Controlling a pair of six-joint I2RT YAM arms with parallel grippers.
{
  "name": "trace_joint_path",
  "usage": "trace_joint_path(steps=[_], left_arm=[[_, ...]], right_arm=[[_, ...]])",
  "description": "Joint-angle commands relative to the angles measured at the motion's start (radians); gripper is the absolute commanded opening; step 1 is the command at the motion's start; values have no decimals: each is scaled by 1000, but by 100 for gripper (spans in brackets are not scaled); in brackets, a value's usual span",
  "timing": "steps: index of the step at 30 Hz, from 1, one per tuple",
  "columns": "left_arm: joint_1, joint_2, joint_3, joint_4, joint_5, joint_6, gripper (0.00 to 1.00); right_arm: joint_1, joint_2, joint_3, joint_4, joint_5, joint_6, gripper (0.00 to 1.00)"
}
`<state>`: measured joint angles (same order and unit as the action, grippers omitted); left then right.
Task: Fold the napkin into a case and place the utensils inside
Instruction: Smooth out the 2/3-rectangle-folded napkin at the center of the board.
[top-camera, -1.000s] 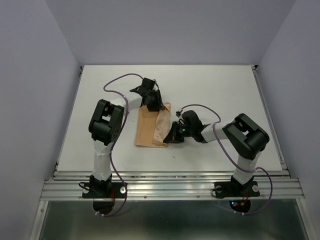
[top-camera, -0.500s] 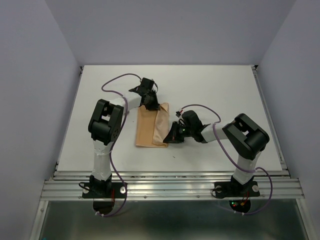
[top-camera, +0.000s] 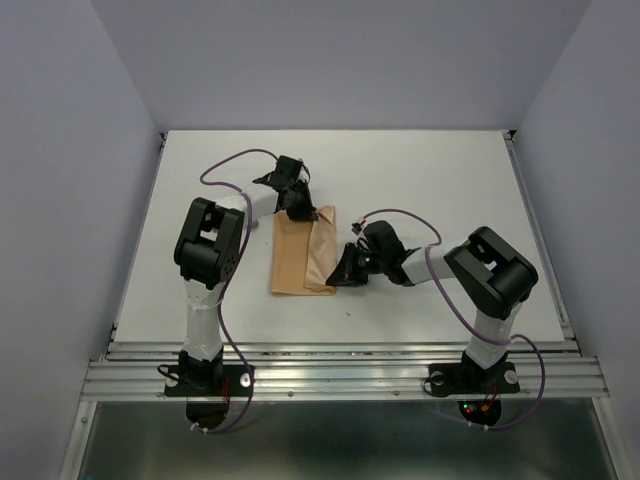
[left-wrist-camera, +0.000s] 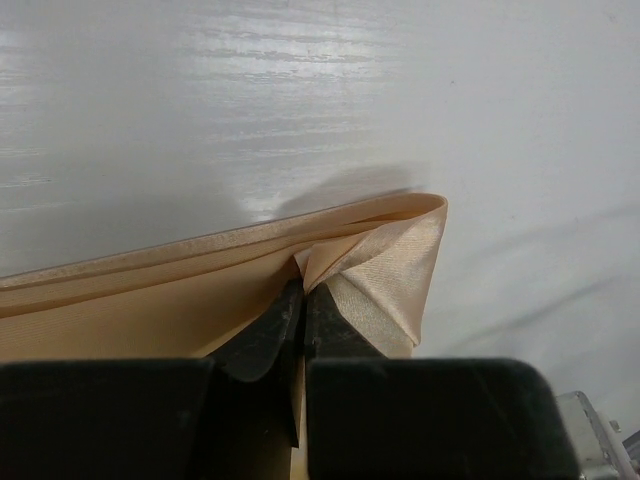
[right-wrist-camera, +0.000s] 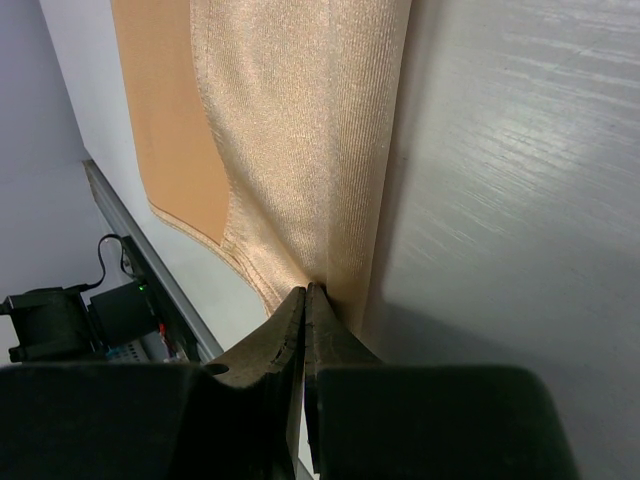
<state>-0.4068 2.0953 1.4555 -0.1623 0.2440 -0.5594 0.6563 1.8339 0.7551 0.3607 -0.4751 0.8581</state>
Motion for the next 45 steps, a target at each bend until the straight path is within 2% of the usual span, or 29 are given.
trace_joint_path(steps=[1, 3, 9, 33, 45], left_arm=[[14, -17, -14, 18, 5, 12, 12], [14, -24, -11, 15, -8, 21, 21], [14, -35, 25, -20, -60, 41, 29], [14, -78, 20, 32, -81, -4, 27], [14, -96, 0, 70, -58, -4, 29]], right_arm=[[17, 41, -10, -85, 58, -22, 6], [17, 39, -11, -85, 58, -22, 6], [17, 38, -7, -85, 56, -24, 6], [17, 41, 0, -83, 50, -24, 6], [26, 44, 0, -83, 50, -22, 6]])
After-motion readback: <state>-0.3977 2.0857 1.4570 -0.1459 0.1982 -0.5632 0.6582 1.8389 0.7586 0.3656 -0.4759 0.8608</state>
